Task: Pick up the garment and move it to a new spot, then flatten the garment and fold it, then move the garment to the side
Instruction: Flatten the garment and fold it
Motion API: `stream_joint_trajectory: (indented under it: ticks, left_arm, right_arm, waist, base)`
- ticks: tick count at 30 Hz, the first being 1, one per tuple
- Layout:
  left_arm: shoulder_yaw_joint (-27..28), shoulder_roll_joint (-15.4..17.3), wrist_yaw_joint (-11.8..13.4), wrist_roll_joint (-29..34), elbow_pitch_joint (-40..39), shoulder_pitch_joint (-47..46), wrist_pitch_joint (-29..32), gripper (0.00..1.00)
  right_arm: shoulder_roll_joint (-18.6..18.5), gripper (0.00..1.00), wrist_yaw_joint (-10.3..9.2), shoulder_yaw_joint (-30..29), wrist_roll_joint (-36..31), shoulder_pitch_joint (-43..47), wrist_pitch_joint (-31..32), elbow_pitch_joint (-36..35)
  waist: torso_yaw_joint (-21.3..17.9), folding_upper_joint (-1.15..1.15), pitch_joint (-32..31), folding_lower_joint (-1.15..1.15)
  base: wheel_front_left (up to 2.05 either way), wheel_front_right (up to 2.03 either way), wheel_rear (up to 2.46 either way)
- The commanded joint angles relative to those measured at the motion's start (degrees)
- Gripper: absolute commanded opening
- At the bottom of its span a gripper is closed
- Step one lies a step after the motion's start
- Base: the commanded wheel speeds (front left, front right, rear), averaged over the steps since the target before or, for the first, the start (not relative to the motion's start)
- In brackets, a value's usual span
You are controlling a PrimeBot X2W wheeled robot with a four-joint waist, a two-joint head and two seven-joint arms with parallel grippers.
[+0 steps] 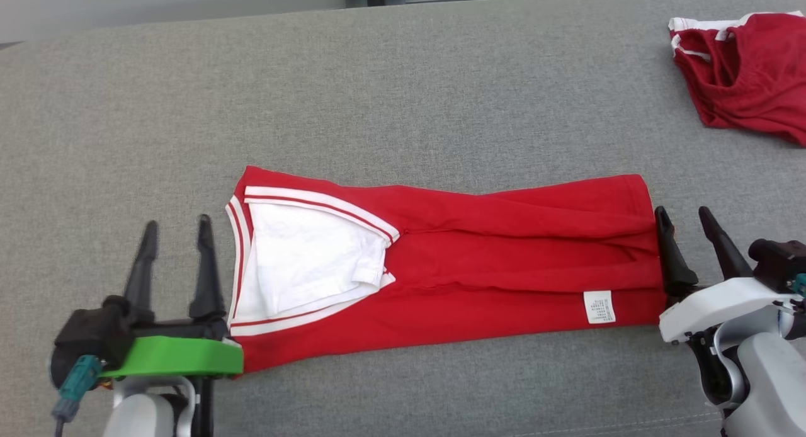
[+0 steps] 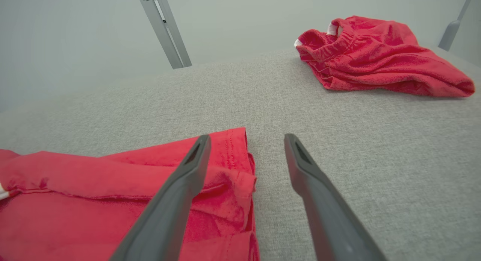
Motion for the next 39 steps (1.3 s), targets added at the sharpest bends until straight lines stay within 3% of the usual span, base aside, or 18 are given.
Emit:
stream_joint_trajectory:
  ticks: [1,8,15,16,17,18,24,34,39]
  left_arm:
    - [1.74,-0.48,-0.04,2.08,-0.67,1.13,-0.16,1.0]
    - [8.01,-2.56,-1.36,8.71,-0.65,2.32,-0.16,1.0]
    - [11.0,-2.99,-1.9,9.45,1.35,2.74,-0.16,1.0]
    - [10.96,-3.0,-1.89,9.16,1.45,2.73,-0.16,1.0]
    - [10.88,-2.99,-1.81,8.98,1.61,2.69,-0.16,1.0]
    - [10.77,-2.99,-1.67,9.01,1.77,2.68,-0.16,1.0]
    - [11.25,-2.98,-1.32,10.05,1.64,2.69,-0.16,1.0]
    - [11.86,-2.98,-1.89,11.13,1.38,3.74,-0.16,1.0]
    - [12.36,-2.98,-1.91,11.11,1.24,4.32,-0.16,1.0]
  right_arm:
    - [0.41,1.0,-0.02,0.3,0.61,-0.86,-0.16,1.4]
    - [2.16,1.0,-0.02,2.0,3.74,-3.89,-0.16,9.3]
    - [3.24,1.0,-0.02,4.58,6.06,-5.3,-0.14,16.48]
    - [3.4,0.88,-0.02,5.08,6.59,-5.15,0.0,17.39]
    - [3.41,0.2,-0.03,5.53,7.14,-5.17,0.01,18.21]
    - [3.34,0.0,-0.02,5.9,7.38,-5.27,0.04,18.48]
    - [2.84,0.0,-0.05,5.81,8.55,-5.79,-0.01,16.99]
    - [-3.26,0.0,-0.06,-3.43,6.29,-4.25,-0.09,15.73]
    - [-4.96,0.0,-0.06,-5.1,4.35,-4.05,-0.09,14.71]
  waist:
    - [0.17,0.0,-0.16,0.0]
    - [0.99,0.0,-0.01,0.0]
    - [1.55,0.0,0.25,0.0]
    - [1.64,0.0,0.29,0.0]
    - [1.71,0.0,0.34,0.0]
    - [1.76,0.0,0.36,0.0]
    - [1.33,0.0,0.06,0.0]
    - [1.01,0.0,-2.61,0.0]
    - [0.89,0.0,-3.75,0.0]
  base:
    - [0.0,0.0,0.0]
    - [0.0,0.0,0.0]
    - [0.0,0.0,0.0]
    - [0.0,0.0,0.0]
    - [0.0,0.0,0.0]
    - [0.0,0.0,0.0]
    - [0.0,0.0,0.0]
    - [0.0,0.0,0.0]
    - [0.0,0.0,0.0]
